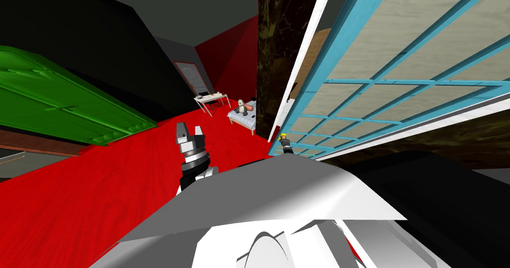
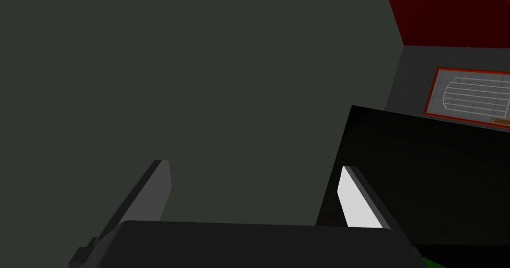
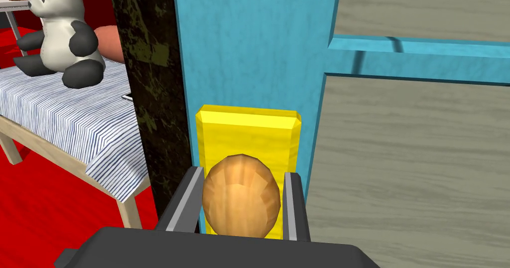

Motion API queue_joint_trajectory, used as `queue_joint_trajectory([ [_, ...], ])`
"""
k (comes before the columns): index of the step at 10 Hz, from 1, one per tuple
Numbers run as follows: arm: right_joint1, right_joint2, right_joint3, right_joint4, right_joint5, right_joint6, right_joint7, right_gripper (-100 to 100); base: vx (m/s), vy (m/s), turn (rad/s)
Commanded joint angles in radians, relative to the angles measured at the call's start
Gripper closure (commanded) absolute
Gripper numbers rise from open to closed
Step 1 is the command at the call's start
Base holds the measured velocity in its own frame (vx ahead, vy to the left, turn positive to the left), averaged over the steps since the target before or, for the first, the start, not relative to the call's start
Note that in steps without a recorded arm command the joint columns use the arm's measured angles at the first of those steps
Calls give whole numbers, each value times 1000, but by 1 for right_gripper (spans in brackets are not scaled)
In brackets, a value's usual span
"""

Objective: Pull the door open

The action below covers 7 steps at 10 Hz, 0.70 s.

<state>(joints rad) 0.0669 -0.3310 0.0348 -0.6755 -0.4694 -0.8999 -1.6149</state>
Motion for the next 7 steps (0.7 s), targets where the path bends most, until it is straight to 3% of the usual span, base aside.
queue_joint_trajectory([
  [1, 5, -10, 25, 2, 16, -12, -25, 100, -268, 9, 67],
  [3, 6, -10, 26, -5, 17, -7, -22, 100, -176, 1, 35],
  [7, 37, -39, 90, -24, 57, -38, -76, 100, -210, -32, 65],
])
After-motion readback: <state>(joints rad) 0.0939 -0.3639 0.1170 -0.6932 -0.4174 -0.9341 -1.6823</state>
